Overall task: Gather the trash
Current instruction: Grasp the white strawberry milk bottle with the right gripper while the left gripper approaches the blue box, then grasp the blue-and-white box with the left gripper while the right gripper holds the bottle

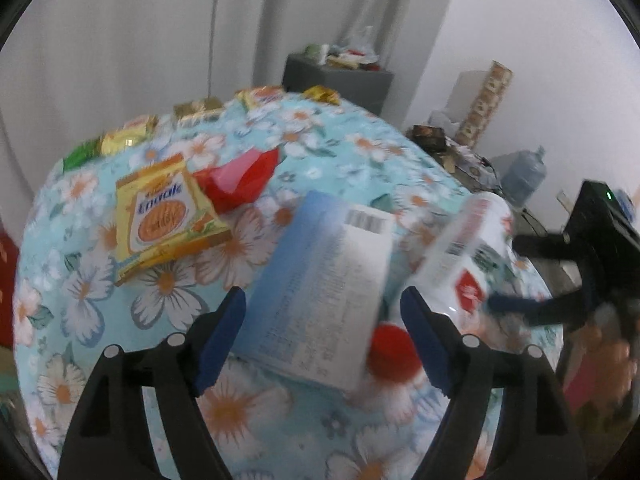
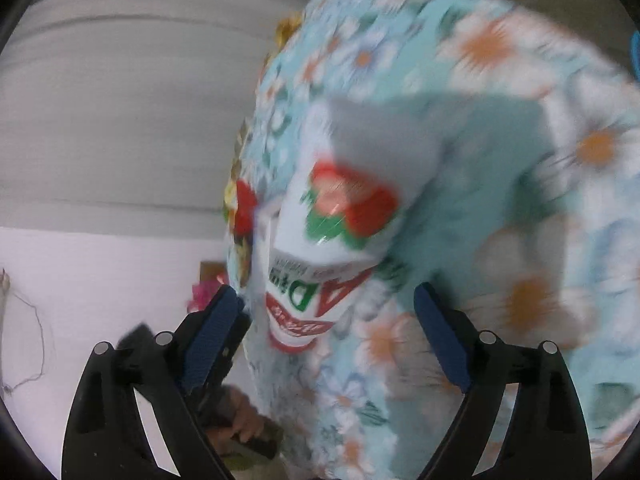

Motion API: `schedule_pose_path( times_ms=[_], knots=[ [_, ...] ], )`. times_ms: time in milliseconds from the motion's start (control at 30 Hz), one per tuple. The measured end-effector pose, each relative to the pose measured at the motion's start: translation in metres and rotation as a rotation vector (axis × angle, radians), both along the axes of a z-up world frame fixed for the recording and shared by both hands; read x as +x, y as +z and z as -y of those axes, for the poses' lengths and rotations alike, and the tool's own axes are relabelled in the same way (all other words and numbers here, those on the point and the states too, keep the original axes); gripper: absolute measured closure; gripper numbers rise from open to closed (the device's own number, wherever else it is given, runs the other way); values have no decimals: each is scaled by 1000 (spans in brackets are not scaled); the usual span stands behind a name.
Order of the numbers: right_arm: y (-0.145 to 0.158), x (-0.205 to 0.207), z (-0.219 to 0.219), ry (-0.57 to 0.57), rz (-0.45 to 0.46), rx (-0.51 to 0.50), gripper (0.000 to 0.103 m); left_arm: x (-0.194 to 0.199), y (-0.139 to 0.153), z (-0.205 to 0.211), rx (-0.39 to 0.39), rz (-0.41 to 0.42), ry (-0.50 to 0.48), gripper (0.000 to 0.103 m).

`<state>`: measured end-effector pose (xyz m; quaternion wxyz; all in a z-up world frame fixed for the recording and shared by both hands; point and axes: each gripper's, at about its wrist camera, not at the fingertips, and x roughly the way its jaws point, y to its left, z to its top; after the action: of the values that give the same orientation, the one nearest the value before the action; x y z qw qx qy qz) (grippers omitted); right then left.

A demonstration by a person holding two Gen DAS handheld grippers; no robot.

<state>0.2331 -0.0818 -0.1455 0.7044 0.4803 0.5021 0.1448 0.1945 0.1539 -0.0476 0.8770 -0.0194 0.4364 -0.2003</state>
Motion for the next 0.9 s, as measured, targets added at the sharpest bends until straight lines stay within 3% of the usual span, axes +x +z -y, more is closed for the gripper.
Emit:
schedule_pose_path(
  times_ms=[167, 300, 333, 433, 600, 667, 767, 900],
  knots=[
    [-13, 11, -23, -46, -40, 10, 21, 1, -6, -7, -48, -15, 34, 26],
    [-13, 18, -34, -68, -14, -81, 41, -2, -4, -8, -52, -17, 40, 25],
    [-14, 19, -34, -61, -12, -78, 42, -2, -4, -8, -55, -18, 38, 24],
    [-16, 29, -26, 21, -15, -47, 43, -4, -3, -6, -61, -16, 24, 19],
    [-12, 38, -11, 331, -29, -52, 44, -2, -4, 6, -23, -28, -17, 10],
    [-11, 33, 2, 404, -39, -53, 44, -1, -6, 14, 18, -24, -36, 9],
    [-6, 26, 13, 445, -25, -96, 44, 3, -11, 26, 112, -8, -37, 8],
    [-4, 18, 19, 454, -15, -130, 43, 10, -15, 32, 177, -11, -11, 8]
  ],
)
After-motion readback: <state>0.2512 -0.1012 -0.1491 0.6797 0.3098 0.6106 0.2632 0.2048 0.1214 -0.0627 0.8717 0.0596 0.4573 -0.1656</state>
